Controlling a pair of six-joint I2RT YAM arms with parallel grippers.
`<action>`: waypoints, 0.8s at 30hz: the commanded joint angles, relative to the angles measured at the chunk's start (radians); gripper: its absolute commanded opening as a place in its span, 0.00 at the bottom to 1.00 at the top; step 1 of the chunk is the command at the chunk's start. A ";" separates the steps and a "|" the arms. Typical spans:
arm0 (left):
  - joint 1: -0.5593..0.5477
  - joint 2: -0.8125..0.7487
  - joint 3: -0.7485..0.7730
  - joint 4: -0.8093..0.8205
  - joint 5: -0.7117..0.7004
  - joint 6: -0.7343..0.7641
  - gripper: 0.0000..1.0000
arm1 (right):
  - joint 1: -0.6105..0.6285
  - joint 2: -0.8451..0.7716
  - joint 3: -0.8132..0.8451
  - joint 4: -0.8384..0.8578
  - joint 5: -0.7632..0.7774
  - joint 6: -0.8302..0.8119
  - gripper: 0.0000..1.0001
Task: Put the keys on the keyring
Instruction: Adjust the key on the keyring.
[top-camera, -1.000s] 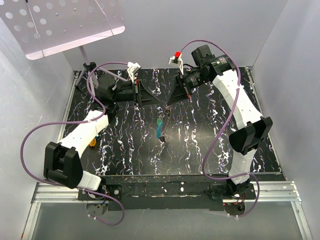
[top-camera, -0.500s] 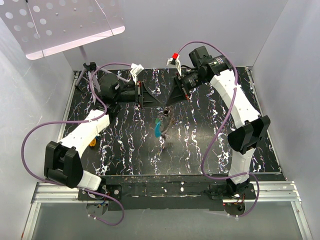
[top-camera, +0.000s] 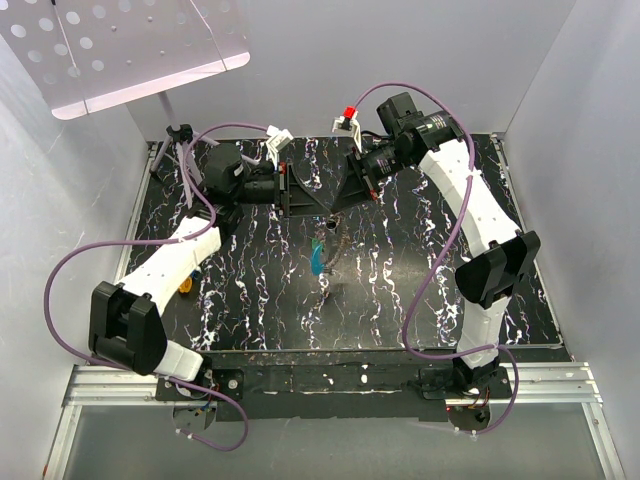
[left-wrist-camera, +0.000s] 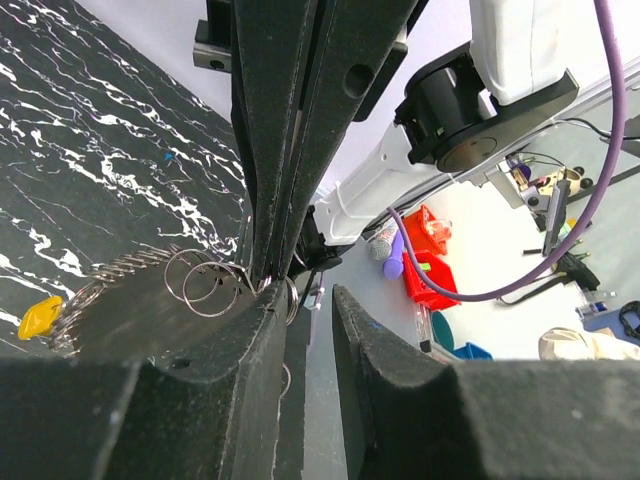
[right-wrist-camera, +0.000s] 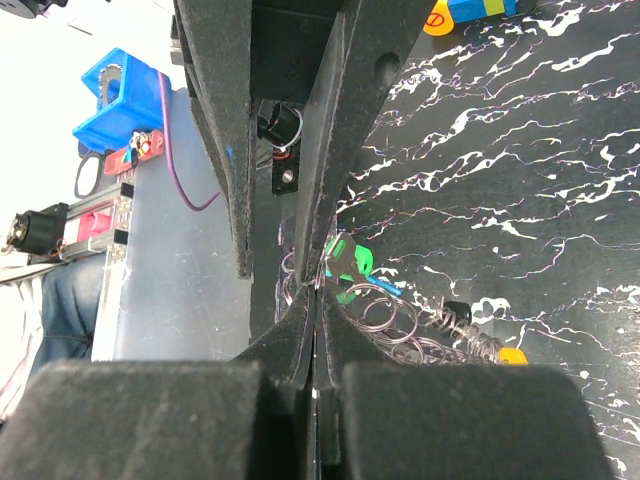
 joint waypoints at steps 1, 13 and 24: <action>0.032 -0.053 0.011 0.032 -0.017 -0.007 0.25 | 0.009 -0.019 0.009 -0.013 -0.052 -0.010 0.01; 0.043 -0.042 0.023 -0.021 -0.011 0.039 0.25 | 0.009 -0.016 0.017 -0.010 -0.066 -0.006 0.01; 0.010 -0.026 0.032 -0.013 0.003 0.040 0.24 | 0.010 -0.008 0.020 0.013 -0.072 0.019 0.01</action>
